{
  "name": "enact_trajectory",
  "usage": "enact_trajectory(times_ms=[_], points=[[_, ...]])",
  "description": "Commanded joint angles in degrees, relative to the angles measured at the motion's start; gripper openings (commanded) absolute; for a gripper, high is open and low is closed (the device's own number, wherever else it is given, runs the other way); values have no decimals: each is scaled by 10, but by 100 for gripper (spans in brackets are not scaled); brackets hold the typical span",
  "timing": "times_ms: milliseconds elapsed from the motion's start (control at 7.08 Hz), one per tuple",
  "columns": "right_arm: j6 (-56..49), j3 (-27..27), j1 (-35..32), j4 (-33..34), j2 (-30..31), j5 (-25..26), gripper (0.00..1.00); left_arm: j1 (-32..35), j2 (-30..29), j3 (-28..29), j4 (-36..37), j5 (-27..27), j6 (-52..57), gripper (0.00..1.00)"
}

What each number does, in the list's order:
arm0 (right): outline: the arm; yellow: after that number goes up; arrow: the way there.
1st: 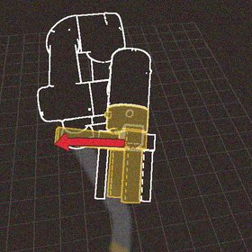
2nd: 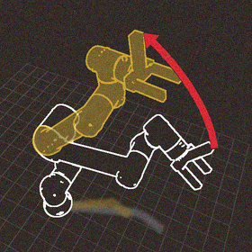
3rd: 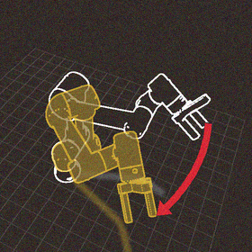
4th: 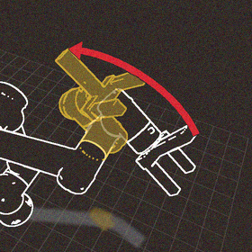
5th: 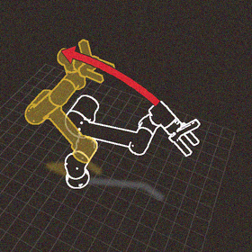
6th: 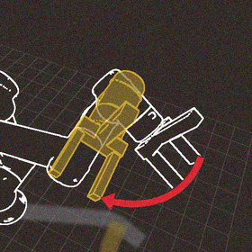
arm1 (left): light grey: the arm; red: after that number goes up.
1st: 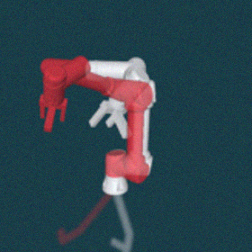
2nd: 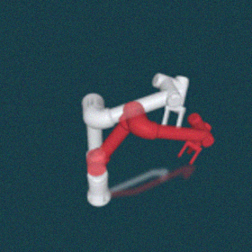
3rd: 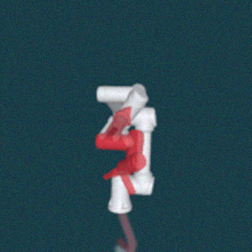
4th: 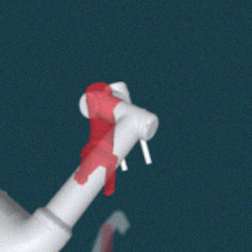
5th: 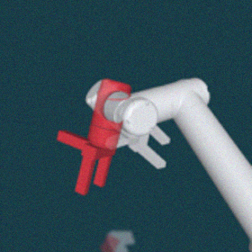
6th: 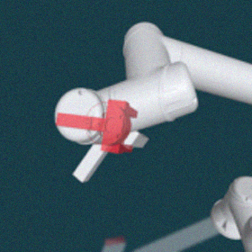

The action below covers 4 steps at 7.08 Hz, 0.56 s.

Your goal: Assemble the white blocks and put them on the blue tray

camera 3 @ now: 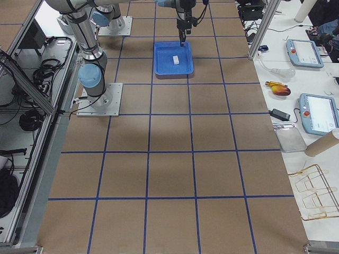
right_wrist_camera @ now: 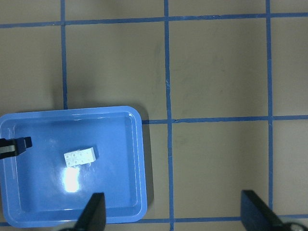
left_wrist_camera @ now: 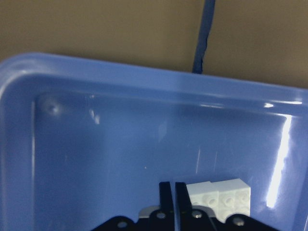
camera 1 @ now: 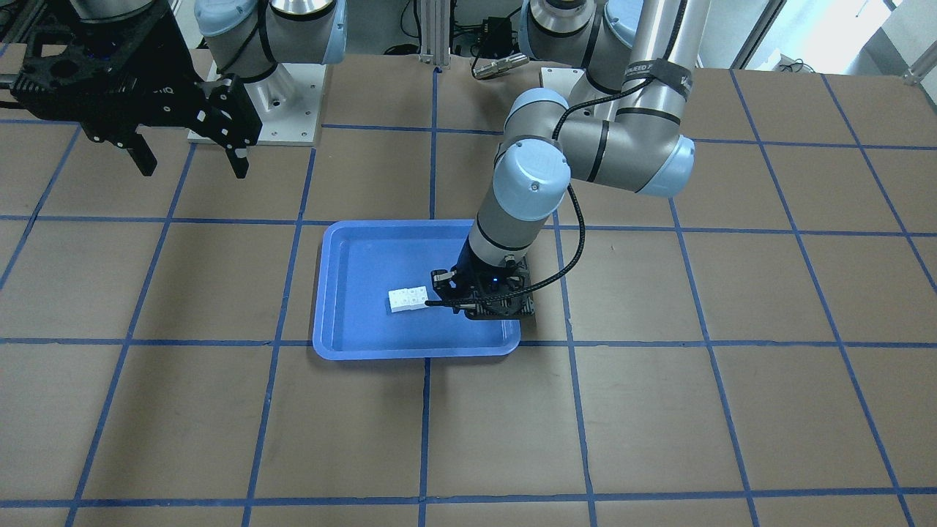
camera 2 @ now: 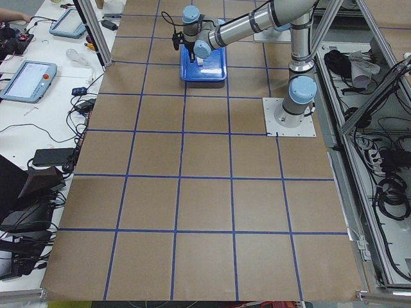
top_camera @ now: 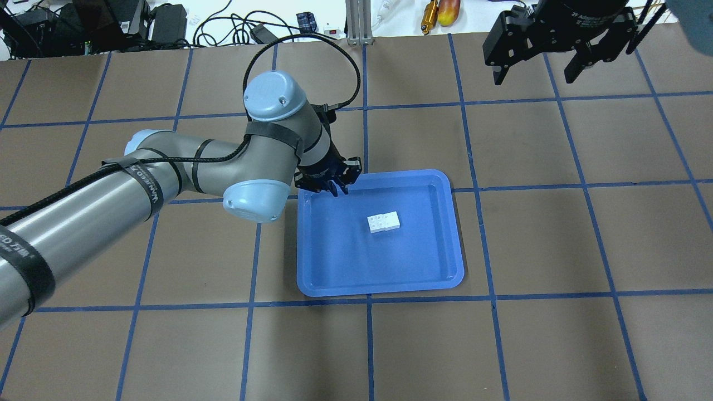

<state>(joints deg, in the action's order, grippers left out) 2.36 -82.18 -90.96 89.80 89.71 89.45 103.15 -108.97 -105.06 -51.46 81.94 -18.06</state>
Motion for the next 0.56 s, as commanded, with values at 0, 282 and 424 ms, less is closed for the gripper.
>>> enact_trajectory(times_ms=[0,282,424], points=[[2,0,0,2,0,0,100,-63,62,13,-91,88,170,57],[2,0,0,4,0,0,100,-116,108,74,-189,87,179,100],[2,0,0,4,0,0,100,-126,121,111,-281,87,179,100]])
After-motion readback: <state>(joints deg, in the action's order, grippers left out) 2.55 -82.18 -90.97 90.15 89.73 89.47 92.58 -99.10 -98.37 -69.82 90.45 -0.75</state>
